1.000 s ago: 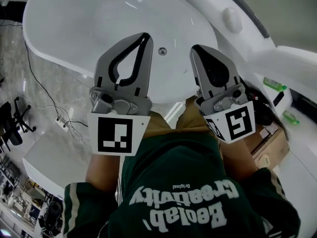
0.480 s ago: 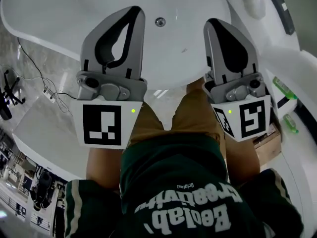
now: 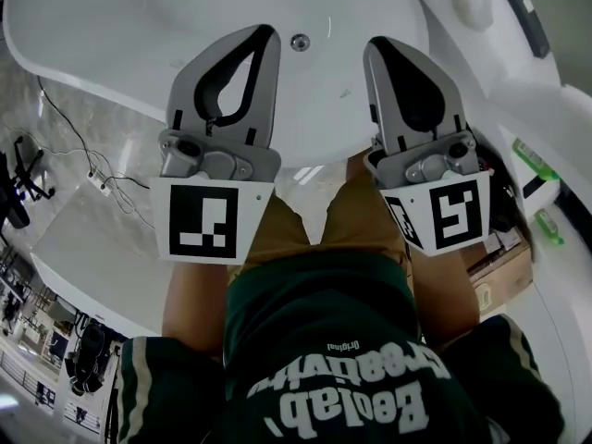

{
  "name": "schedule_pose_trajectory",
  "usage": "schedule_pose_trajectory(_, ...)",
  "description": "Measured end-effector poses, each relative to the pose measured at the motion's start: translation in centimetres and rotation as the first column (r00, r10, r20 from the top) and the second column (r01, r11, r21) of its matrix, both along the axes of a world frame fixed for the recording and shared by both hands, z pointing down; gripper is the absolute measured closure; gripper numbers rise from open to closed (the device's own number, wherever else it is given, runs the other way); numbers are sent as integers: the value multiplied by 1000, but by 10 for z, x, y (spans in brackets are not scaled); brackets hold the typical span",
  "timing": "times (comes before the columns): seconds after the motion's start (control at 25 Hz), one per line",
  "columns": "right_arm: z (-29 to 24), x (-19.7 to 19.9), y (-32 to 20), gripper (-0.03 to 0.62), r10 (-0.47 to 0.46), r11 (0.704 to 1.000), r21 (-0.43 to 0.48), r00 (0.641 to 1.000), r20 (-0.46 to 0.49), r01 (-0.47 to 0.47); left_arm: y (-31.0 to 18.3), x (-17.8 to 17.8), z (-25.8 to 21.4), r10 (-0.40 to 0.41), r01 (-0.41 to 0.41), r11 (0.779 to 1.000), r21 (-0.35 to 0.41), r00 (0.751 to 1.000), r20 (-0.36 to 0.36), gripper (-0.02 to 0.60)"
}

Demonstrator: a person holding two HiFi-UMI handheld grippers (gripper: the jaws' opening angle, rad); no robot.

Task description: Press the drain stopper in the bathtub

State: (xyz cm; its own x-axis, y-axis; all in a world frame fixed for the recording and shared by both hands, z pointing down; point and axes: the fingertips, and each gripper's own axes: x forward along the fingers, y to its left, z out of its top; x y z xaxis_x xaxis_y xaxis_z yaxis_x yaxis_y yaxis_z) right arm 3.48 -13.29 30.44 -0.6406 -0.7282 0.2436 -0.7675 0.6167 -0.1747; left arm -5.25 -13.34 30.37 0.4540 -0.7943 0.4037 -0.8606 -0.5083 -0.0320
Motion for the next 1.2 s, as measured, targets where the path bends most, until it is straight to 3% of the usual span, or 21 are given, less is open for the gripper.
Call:
schedule_pose_trajectory(0.32,3,-3,-12,582,18,1000,7,1000,10,-18,-8,5,1,25,-25,1000,0,999,-20,577)
schedule_pose_trajectory(0.52,25,-7,-17,582,0,1000,-20,1000,5,0,-12,-2,27,-4,3,998,-67,1000,-8,577)
schedule_pose_trajectory(0.68,49,-13,-19,582,-21,998,-58,1000,-5,21,-12,-5,61,5,1,991,-132,999,48,577)
schedule_pose_trajectory(0.96,85,-14,-31,582,-28,994,-106,999,-44,24,-8,1,143,62,-28,946,-322,993,96,577)
schedule_pose_trajectory(1.2,112,-5,-32,582,-41,988,-148,998,-55,33,-8,7,203,117,-54,914,-403,984,134,577)
